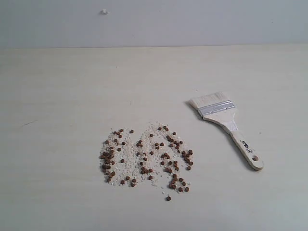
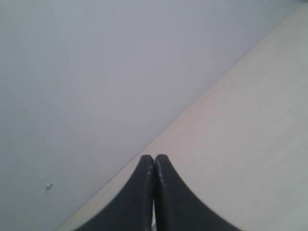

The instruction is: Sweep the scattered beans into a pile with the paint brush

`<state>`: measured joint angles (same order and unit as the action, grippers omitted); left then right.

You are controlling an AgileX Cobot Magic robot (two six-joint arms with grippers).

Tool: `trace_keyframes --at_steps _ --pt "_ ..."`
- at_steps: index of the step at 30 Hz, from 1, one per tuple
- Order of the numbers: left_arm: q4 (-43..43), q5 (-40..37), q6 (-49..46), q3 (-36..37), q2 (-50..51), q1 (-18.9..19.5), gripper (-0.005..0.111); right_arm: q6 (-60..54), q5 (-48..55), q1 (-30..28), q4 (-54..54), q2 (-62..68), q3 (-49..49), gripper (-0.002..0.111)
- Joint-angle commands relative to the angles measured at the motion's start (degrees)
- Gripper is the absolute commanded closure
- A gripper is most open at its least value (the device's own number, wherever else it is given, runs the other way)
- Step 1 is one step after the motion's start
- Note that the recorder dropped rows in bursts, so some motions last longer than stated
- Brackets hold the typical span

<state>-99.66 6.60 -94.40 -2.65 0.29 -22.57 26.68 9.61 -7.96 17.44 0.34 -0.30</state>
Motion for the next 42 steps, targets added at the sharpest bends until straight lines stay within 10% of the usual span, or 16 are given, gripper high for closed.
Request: trace_keyframes --at_steps 1,25,42 --pt "-0.29 -0.24 0.17 0.13 -0.29 -0.33 0.107 -0.02 -0.3 -0.36 0.15 -0.34 0.3 0.108" --pt "-0.29 -0.24 0.17 0.13 -0.29 -0.33 0.107 4.07 -34.52 -0.36 -2.3 -0.34 -0.12 0.108" --pt "-0.29 -0.38 0.17 0.13 -0.29 -0.33 0.107 57.54 -28.76 2.65 -112.11 47.05 -28.52 0.107"
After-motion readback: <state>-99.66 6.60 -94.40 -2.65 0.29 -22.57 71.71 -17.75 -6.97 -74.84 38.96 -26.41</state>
